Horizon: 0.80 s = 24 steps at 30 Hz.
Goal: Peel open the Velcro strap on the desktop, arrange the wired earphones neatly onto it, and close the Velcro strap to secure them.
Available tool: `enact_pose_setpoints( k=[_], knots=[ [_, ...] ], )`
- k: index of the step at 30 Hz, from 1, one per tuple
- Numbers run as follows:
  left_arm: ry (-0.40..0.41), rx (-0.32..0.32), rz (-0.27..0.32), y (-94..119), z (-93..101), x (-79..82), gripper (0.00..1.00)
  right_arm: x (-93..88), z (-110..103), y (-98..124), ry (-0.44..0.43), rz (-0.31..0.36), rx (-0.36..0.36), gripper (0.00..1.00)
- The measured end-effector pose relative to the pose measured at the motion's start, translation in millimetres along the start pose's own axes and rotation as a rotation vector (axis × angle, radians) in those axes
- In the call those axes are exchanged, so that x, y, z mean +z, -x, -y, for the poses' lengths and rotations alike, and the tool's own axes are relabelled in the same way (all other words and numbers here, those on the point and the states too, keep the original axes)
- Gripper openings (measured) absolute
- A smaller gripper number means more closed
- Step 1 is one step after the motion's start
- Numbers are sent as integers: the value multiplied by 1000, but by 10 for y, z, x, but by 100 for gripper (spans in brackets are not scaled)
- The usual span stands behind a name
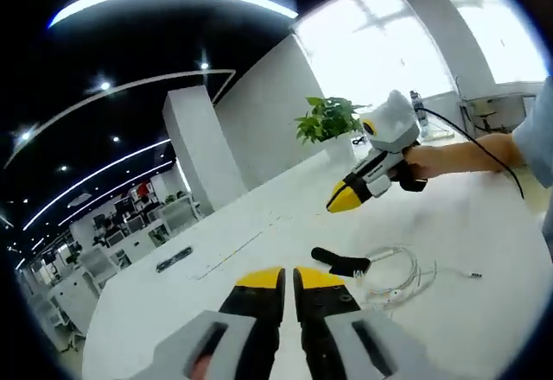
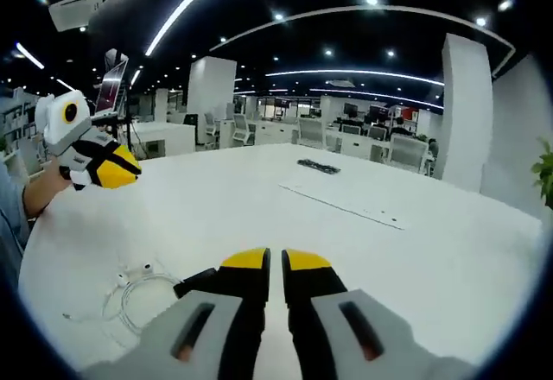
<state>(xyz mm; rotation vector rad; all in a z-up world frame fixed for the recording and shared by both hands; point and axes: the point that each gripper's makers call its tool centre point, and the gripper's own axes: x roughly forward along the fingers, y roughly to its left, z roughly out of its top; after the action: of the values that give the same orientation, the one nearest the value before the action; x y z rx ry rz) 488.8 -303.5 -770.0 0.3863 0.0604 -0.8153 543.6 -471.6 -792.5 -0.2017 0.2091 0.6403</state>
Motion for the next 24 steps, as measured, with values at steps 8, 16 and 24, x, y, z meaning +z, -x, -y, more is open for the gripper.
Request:
enact_pose_setpoints(
  k=[8, 16, 24],
  knots=[
    [9, 178, 56, 213, -518, 114, 5, 214, 87, 328, 5, 57, -68, 8],
    [105, 349, 90, 498, -946, -57, 9, 378, 245, 606, 23, 141, -200, 13],
    [173, 460, 81, 730, -1213, -303, 17, 364, 535, 840, -159, 274, -290, 19]
  ],
)
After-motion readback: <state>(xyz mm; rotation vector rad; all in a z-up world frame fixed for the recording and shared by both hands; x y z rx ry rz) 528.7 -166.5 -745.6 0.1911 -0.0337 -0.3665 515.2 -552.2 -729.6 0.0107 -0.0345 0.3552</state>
